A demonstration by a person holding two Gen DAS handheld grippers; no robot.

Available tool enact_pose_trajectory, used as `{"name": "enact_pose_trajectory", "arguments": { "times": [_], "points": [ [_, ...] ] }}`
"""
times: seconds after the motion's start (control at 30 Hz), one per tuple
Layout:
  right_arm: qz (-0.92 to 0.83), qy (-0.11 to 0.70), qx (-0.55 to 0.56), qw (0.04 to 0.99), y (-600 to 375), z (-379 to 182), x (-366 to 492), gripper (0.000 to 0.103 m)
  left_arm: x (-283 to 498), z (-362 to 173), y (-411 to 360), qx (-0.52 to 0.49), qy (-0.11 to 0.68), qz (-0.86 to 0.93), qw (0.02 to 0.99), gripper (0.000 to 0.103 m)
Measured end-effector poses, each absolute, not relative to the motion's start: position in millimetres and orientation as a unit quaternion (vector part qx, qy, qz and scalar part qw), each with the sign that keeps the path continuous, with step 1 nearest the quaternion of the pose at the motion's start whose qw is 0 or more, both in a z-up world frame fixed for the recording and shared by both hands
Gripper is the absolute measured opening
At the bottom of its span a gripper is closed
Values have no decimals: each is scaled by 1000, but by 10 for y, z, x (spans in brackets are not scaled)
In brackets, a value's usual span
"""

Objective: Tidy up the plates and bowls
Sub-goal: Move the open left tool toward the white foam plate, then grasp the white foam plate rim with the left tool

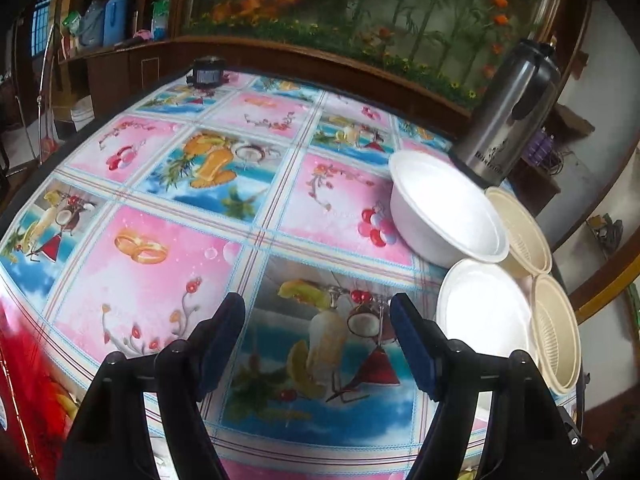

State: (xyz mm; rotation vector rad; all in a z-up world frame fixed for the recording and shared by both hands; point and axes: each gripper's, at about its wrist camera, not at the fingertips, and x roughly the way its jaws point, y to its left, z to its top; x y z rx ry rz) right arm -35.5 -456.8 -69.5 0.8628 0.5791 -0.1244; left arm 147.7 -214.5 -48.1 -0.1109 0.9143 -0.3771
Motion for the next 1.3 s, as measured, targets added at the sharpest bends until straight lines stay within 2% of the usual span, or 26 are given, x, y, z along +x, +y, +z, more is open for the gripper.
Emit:
{"name": "enact_pose_trajectory", "arguments": {
  "times": [0.5, 1.3],
  "points": [
    [-59, 303, 472, 826, -4581, -805, -49, 50, 1506, -564, -2181, -55, 439, -190, 876, 76],
    [-105, 302, 468, 824, -4536, -829, 101, 48, 1456, -725, -2481, -24, 465, -223, 856, 78]
  ]
}}
